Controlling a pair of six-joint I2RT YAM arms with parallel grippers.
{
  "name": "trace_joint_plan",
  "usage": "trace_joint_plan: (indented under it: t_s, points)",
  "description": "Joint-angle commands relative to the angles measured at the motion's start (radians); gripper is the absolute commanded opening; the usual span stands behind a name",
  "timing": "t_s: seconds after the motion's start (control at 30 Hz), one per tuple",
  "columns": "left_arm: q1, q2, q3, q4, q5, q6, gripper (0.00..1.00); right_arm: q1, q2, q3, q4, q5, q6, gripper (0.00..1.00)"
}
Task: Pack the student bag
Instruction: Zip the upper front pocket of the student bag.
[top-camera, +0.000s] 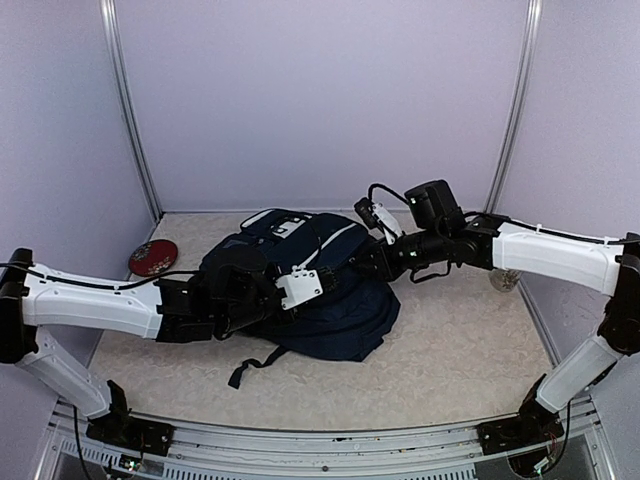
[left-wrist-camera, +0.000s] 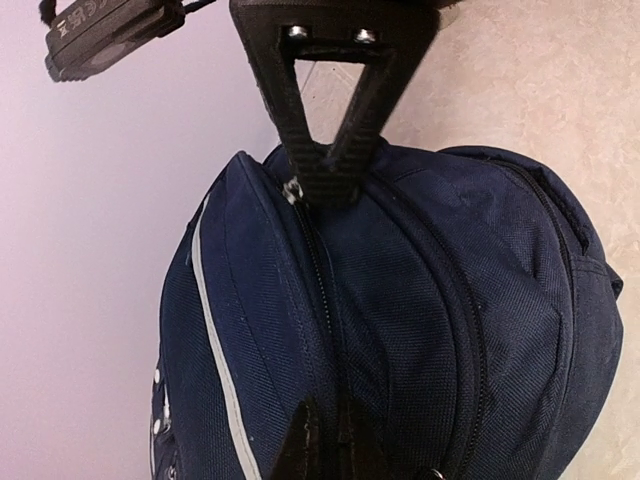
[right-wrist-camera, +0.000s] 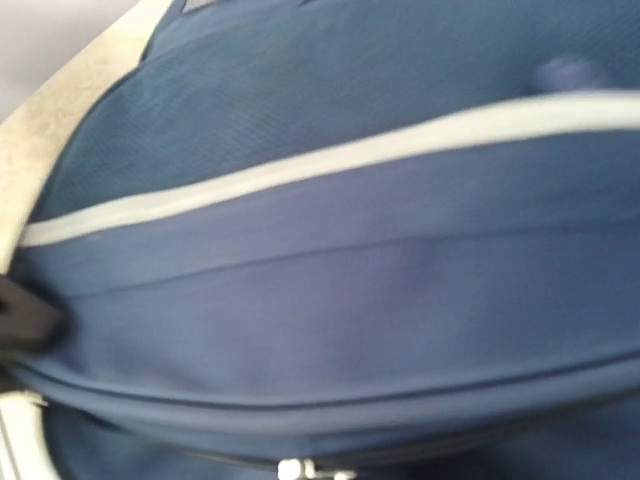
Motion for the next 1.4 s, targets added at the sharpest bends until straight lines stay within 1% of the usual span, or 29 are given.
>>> trace_joint_plan:
  t_s: [0.0,0.13,0.3,0.37,0.43,0.5,0.53,0.57,0.6,0.63,0.67,0.7,0.77,0.83,0.87,0.93,1.0,1.03,1.07,1.1,1.13,1.17,1.23,1.3,1.37]
  points:
    - [0.004,-0.130,-0.073,-0.192,-0.061,-0.046,0.00,-0.137,-0.048,0.075,-0.139,0.161,-0.129,0.00]
    - [-0.041,-0.207,-0.124,-0.195,-0.058,-0.059,0.00,-0.204,-0.006,0.110,-0.133,0.225,-0.216,0.00]
    - [-0.050,-0.248,-0.154,-0.213,-0.074,-0.093,0.00,-0.273,0.062,0.188,-0.130,0.286,-0.292,0.00]
    - [-0.049,-0.262,-0.163,-0.206,-0.074,-0.092,0.00,-0.281,0.092,0.205,-0.120,0.260,-0.321,0.00]
    - [-0.047,-0.268,-0.167,-0.192,-0.069,-0.103,0.00,-0.279,0.116,0.202,-0.110,0.170,-0.332,0.00]
    - [-0.055,-0.273,-0.137,-0.181,-0.079,-0.136,0.00,-0.261,0.120,0.177,-0.096,0.097,-0.326,0.00]
    - [-0.056,-0.278,-0.102,-0.182,-0.069,-0.174,0.20,-0.244,0.112,0.153,-0.077,0.086,-0.322,0.00]
    - [-0.055,-0.284,-0.069,-0.180,-0.038,-0.207,0.45,-0.230,0.099,0.119,-0.050,0.072,-0.312,0.00]
    - [-0.056,-0.290,-0.041,-0.176,0.018,-0.230,0.63,-0.218,0.085,0.087,-0.018,0.044,-0.291,0.00]
    - [-0.058,-0.288,-0.012,-0.179,0.078,-0.245,0.73,-0.209,0.075,0.052,0.021,-0.013,-0.269,0.00]
    - [-0.062,-0.280,0.016,-0.185,0.136,-0.253,0.79,-0.201,0.064,0.019,0.060,-0.054,-0.243,0.00]
    - [-0.066,-0.261,0.039,-0.187,0.166,-0.260,0.83,-0.190,0.056,-0.011,0.095,-0.080,-0.221,0.00]
    - [-0.063,-0.243,0.050,-0.169,0.163,-0.277,0.85,-0.167,0.048,-0.060,0.162,-0.091,-0.189,0.00]
    - [-0.033,-0.248,0.001,-0.107,0.119,-0.304,0.84,-0.146,0.055,-0.084,0.185,-0.093,-0.166,0.00]
    - [-0.003,-0.253,-0.022,-0.087,0.085,-0.346,0.82,-0.135,0.064,-0.089,0.180,-0.090,-0.158,0.00]
    - [0.091,-0.271,-0.031,-0.114,0.040,-0.511,0.79,-0.104,0.069,-0.106,0.161,-0.069,-0.155,0.00]
    - [0.215,-0.307,-0.059,-0.154,-0.042,-0.745,0.65,-0.076,0.064,-0.133,0.155,-0.057,-0.147,0.00]
    - [0.282,-0.328,-0.085,-0.188,-0.112,-0.876,0.59,-0.064,0.058,-0.146,0.156,-0.055,-0.140,0.00]
    - [0.345,-0.345,-0.112,-0.245,-0.150,-1.010,0.55,-0.051,0.052,-0.163,0.160,-0.053,-0.130,0.00]
    - [0.413,-0.360,-0.151,-0.288,-0.142,-1.118,0.52,-0.042,0.045,-0.176,0.166,-0.053,-0.118,0.00]
    - [0.463,-0.369,-0.202,-0.299,-0.111,-1.182,0.50,-0.031,0.039,-0.191,0.179,-0.054,-0.105,0.00]
    - [0.494,-0.373,-0.266,-0.292,-0.091,-1.220,0.50,-0.019,0.036,-0.200,0.186,-0.055,-0.093,0.00]
    - [0.510,-0.354,-0.345,-0.246,-0.097,-1.256,0.50,0.010,0.033,-0.205,0.188,-0.053,-0.072,0.00]
    - [0.520,-0.297,-0.386,-0.201,-0.110,-1.265,0.50,0.046,0.032,-0.203,0.184,-0.053,-0.057,0.00]
    - [0.551,-0.219,-0.388,-0.148,-0.083,-1.244,0.51,0.088,0.025,-0.208,0.195,-0.062,-0.040,0.00]
